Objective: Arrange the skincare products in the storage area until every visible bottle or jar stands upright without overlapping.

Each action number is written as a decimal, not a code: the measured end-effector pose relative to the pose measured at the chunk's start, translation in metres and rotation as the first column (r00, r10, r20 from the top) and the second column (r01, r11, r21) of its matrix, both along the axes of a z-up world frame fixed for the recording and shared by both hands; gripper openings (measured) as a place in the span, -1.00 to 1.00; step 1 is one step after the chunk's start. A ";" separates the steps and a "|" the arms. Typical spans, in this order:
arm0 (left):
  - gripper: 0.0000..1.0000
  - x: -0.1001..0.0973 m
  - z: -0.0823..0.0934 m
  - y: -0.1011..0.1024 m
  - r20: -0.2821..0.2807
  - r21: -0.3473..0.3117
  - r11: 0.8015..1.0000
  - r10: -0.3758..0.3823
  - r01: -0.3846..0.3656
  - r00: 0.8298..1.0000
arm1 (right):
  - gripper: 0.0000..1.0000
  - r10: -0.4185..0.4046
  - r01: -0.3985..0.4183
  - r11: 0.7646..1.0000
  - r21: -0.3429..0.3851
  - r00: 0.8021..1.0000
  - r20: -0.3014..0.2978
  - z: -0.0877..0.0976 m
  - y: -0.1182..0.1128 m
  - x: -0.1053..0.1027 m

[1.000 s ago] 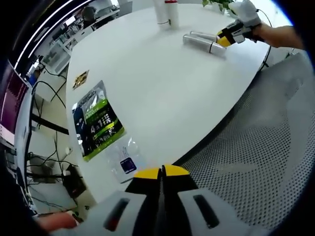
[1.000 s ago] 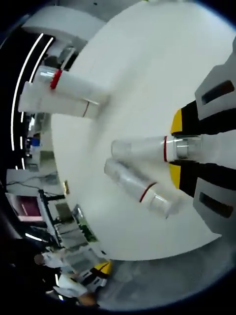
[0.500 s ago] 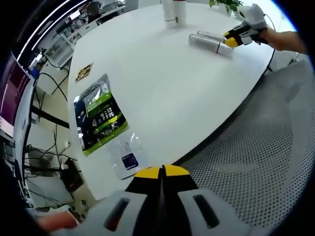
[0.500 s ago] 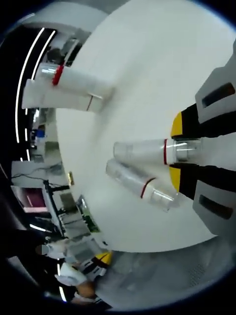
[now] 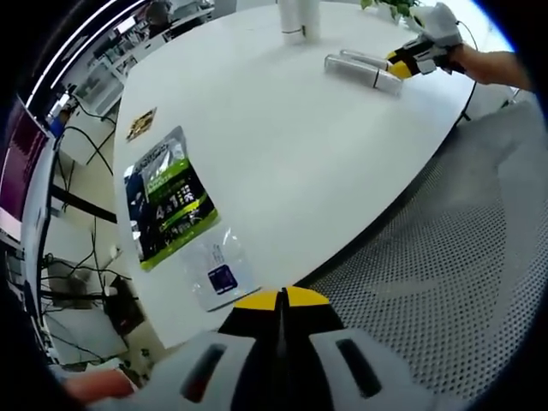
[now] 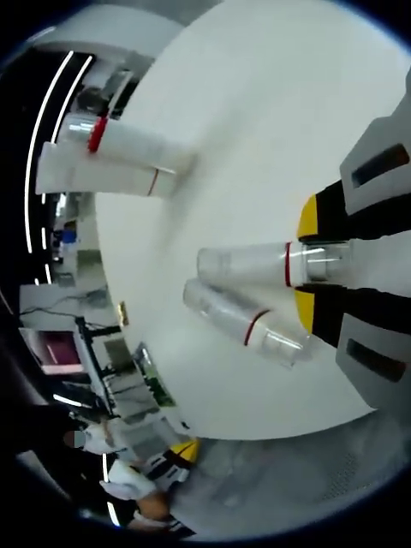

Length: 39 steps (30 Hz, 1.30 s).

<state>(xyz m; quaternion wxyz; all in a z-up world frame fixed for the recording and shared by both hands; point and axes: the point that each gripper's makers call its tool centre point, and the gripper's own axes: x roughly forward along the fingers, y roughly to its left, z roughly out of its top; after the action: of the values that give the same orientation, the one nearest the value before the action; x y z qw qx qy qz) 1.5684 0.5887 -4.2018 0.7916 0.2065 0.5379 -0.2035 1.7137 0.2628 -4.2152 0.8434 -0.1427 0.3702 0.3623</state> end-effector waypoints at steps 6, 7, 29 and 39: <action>-1.00 0.001 0.001 -0.001 0.006 -0.002 1.000 -0.005 0.005 1.000 | -0.71 -0.002 0.002 1.000 -0.015 1.000 -0.001 0.000 0.000 -0.001; -1.00 0.001 0.001 -0.001 0.006 -0.002 1.000 -0.006 0.006 1.000 | -0.71 -0.010 0.010 1.000 -0.009 1.000 -0.009 0.000 0.000 -0.002; -1.00 0.003 0.003 -0.004 0.025 0.007 1.000 -0.027 0.027 0.999 | -0.72 -0.311 0.355 0.881 0.314 0.933 -0.182 0.041 -0.004 -0.003; -0.86 0.013 0.017 -0.018 0.082 -0.055 0.998 -0.037 0.041 0.996 | -0.73 -0.223 0.263 0.860 0.436 0.964 -0.141 0.089 0.038 -0.006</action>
<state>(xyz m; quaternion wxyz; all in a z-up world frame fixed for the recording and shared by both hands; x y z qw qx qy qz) 1.5811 0.5703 -4.1851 0.8142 0.2024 0.4951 -0.2256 1.7075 0.3008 -4.1260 0.8756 0.1205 0.3269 0.3347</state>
